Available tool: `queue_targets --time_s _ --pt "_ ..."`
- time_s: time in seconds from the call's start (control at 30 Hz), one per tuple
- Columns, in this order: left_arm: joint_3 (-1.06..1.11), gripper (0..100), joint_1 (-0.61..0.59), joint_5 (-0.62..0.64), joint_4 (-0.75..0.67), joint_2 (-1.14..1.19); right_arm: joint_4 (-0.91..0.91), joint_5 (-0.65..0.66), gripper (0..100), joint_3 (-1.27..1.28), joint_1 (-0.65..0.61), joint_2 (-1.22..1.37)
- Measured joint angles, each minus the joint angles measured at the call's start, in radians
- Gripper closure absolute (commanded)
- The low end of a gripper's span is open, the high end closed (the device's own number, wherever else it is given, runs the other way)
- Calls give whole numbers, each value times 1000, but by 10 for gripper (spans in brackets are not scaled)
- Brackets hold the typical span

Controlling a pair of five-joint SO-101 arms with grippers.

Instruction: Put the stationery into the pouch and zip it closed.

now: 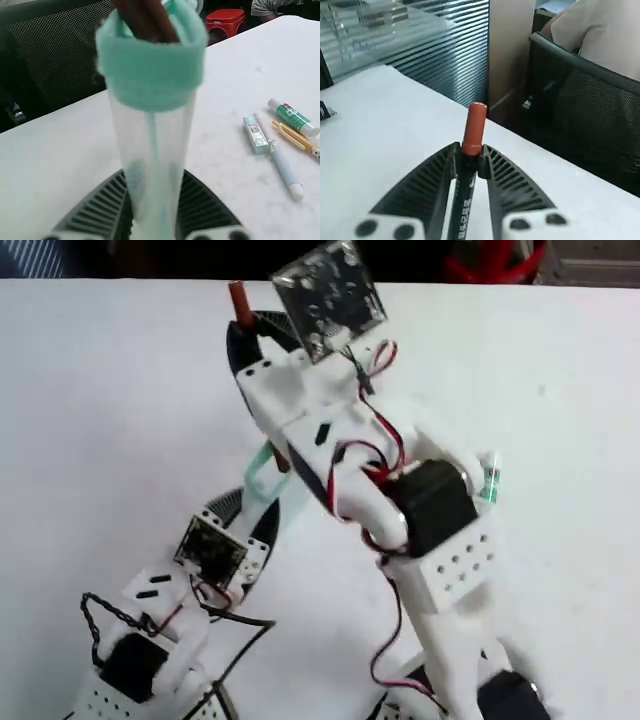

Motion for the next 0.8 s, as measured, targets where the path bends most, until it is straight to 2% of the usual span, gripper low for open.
queue_targets --time_s 0.17,0.37,0.8 --pt "0 977 0 0 0 0 -41 -18 981 169 -8 -166" --pt "0 977 -3 2 0 0 -38 40 981 328 -5 -262" --pt "0 977 -2 2 0 0 121 46 981 361 -5 -315"
